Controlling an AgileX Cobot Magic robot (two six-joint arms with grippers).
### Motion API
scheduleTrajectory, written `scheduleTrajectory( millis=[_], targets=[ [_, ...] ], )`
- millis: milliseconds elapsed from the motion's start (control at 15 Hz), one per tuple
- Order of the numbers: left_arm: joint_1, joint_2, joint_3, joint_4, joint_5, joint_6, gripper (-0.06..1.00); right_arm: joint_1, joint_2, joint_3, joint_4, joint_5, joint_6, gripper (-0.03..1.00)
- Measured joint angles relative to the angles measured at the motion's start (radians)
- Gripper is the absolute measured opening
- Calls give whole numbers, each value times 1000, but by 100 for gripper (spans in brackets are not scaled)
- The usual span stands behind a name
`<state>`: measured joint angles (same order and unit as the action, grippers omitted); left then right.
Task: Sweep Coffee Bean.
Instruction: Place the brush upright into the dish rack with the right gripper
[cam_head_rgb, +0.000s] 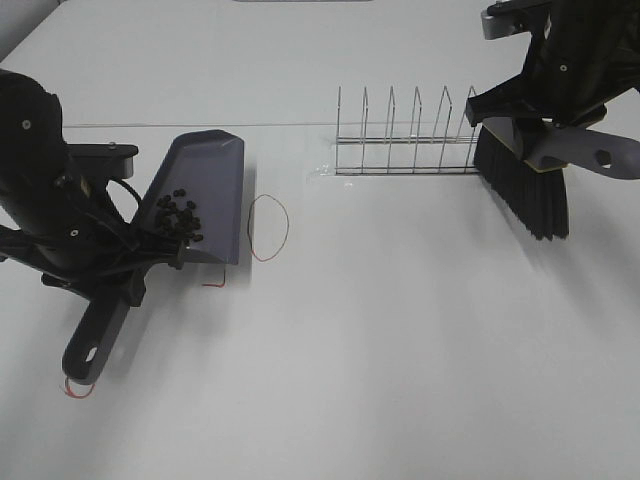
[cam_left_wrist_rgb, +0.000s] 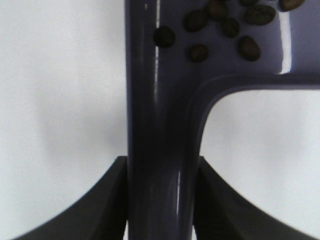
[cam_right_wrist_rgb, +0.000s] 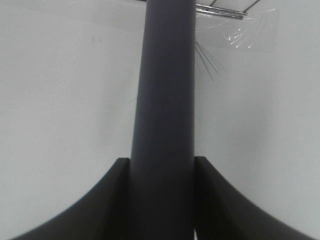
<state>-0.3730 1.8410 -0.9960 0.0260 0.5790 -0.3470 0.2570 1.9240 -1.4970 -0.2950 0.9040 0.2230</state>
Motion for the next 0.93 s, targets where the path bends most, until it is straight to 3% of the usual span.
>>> scheduleTrajectory(
  millis=[933],
  targets=[
    [0,0,4,0,11,1,35,-42,24,0,12,-110,-24,38]
  ],
)
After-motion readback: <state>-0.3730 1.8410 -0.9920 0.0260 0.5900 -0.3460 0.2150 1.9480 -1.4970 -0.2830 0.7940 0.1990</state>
